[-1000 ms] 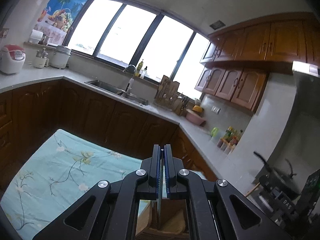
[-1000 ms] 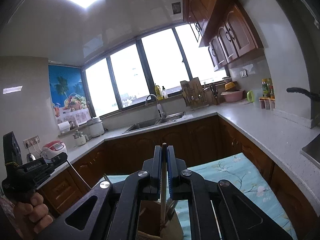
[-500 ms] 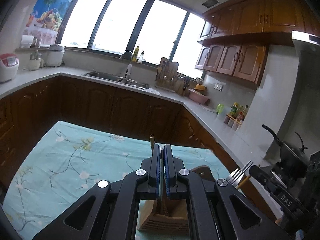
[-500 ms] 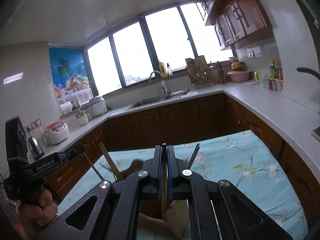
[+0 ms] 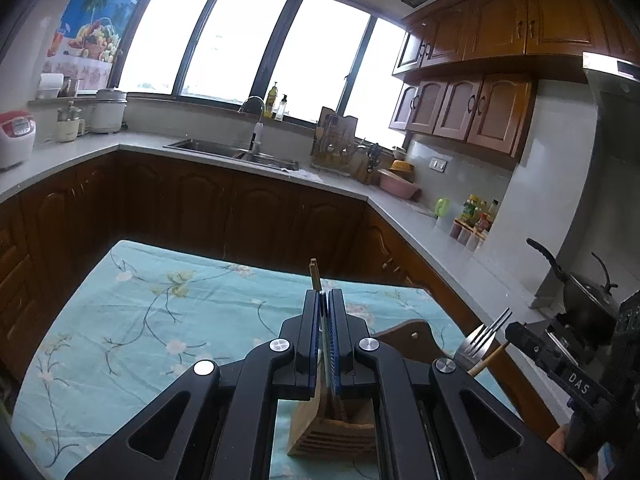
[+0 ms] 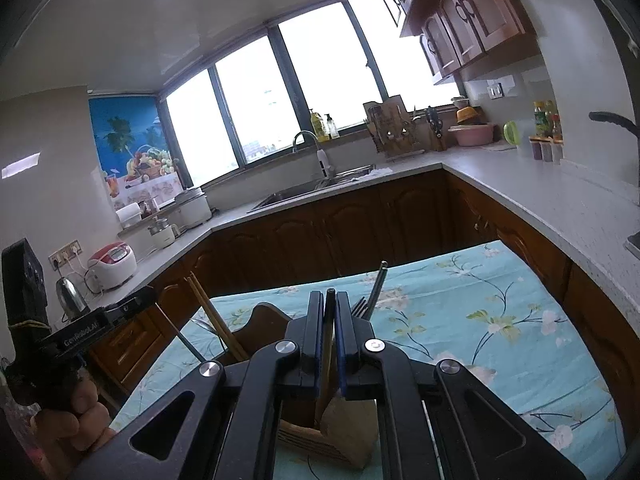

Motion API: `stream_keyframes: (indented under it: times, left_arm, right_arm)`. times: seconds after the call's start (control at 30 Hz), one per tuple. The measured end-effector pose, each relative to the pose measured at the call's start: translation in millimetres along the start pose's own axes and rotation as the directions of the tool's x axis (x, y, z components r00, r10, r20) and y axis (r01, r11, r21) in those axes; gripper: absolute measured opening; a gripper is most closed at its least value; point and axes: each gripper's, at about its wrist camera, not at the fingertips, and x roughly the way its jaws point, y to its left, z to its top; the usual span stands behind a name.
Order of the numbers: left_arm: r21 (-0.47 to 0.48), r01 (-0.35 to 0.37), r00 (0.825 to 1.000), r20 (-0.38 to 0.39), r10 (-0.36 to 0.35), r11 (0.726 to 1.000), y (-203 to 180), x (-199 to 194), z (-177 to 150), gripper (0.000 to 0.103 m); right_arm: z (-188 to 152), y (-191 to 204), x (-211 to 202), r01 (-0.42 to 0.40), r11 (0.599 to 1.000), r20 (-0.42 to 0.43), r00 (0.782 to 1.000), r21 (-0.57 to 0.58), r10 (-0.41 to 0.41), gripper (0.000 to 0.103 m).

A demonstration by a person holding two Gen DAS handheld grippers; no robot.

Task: Organize utensils
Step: 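Open both tools to release the chopsticks into the holder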

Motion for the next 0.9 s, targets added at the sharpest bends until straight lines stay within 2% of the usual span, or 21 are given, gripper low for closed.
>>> stream_keyframes:
  times: [0.27,0.37,0.5,0.57,0.63,0.7,0.8,0.9]
  left_arm:
    - [-0.002,0.003,1.0,-0.027,-0.003,1.0,-3.1,5.7,2.6,0.004]
    - [-0.014,0.004,0.999,-0.036,-0.004,1.0,-0.8,7.5,3.0,0.007]
    - [-0.018,0.004,0.999,-0.04,-0.004,1.0,-1.8,6.5,4.1,0.018]
    - [-0.016,0.003,0.999,-0.039,-0.003,1.0,-3.2,6.7,5.0,0.02]
    - [-0.016,0.004,0.999,-0.043,-0.005,1.0,-4.5,7.5,4.7,0.02]
    - [-0.015,0.005,0.999,-0.048,-0.005,1.0,-5.5,8.1,4.5,0.021]
    - [-0.015,0.004,0.999,-0.053,-0.004,1.0,-5.8,7.8,4.5,0.025]
    - [-0.015,-0.005,0.999,-0.052,0.004,1.0,-5.8,6.1,4.4,0.036]
  right_arm:
    - [-3.8,-4.4,4.9,0.005,1.0,-0.028,1.0,0.015,-0.005,0.01]
    - [-6.2,-6.2,5.2,0.008,1.0,-0.032,0.999,0.025,-0.007,0.01]
    - [-6.6,-8.4,4.5,0.005,0.999,-0.037,0.999,0.037,-0.003,0.011]
    - [-5.8,-9.3,5.4,0.006,0.999,-0.041,0.999,0.038,-0.005,0.015]
    - [-5.9,-9.5,5.4,0.005,0.999,-0.041,0.999,0.039,-0.004,0.031]
    - [-5.7,-9.4,5.1,0.003,0.999,-0.04,0.999,0.042,-0.001,0.038]
    - [-5.8,-9.3,5.6,0.0,0.999,-0.043,0.999,0.044,0.002,0.04]
    - [-5.8,-9.4,4.8,-0.002,0.999,-0.041,0.999,0.044,0.004,0.048]
